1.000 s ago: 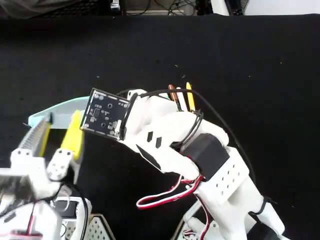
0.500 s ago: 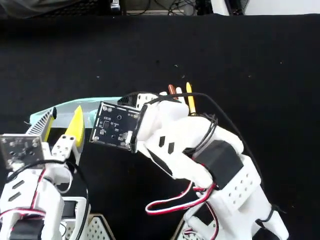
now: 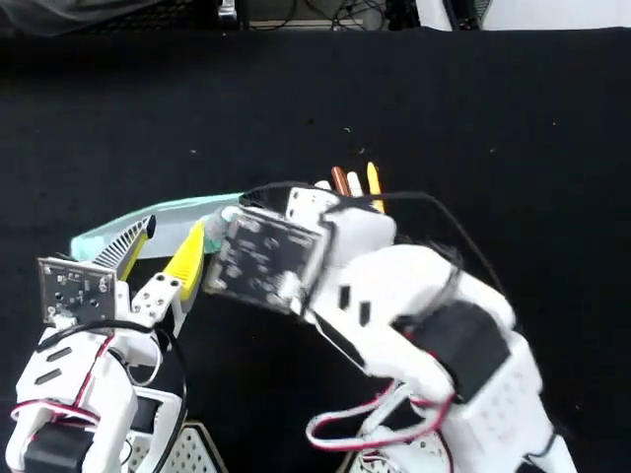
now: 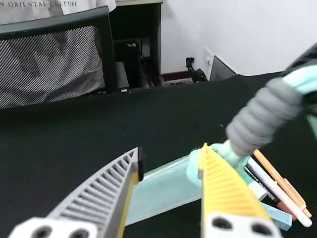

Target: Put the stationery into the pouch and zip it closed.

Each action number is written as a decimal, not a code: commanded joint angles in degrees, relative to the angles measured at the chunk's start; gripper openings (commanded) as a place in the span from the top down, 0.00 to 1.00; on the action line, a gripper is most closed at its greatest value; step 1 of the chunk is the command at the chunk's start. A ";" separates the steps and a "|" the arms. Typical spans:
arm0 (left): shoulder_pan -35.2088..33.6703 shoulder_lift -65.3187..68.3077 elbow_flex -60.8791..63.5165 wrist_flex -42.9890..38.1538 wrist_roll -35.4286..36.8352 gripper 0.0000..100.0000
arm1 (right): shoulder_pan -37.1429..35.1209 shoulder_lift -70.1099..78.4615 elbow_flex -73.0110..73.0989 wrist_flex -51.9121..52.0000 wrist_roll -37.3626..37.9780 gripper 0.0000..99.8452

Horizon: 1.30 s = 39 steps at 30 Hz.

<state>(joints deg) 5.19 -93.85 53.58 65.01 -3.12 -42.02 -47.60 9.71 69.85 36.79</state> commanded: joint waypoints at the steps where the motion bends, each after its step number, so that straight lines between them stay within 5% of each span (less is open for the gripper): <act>1: 0.48 -0.09 -0.31 0.00 -0.44 0.79 | 0.26 -5.23 -2.86 -1.67 -1.58 0.99; 13: -0.13 -0.26 -0.40 0.44 -0.70 0.79 | 0.18 -6.37 3.12 -7.74 -2.73 0.99; 21: -10.59 -0.26 1.27 -0.18 -3.43 0.79 | 0.62 -2.59 3.30 -7.82 -0.79 0.99; 30: -10.86 -0.26 12.18 -6.15 -6.68 0.79 | 8.18 -2.42 2.15 -10.02 -5.01 0.99; 39: -11.03 -0.26 13.05 -6.95 -6.59 0.79 | 8.44 -2.15 2.59 -10.20 -4.13 0.99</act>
<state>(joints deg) -3.78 -94.55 62.20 57.19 -8.40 -35.16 -49.54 13.67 62.02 32.66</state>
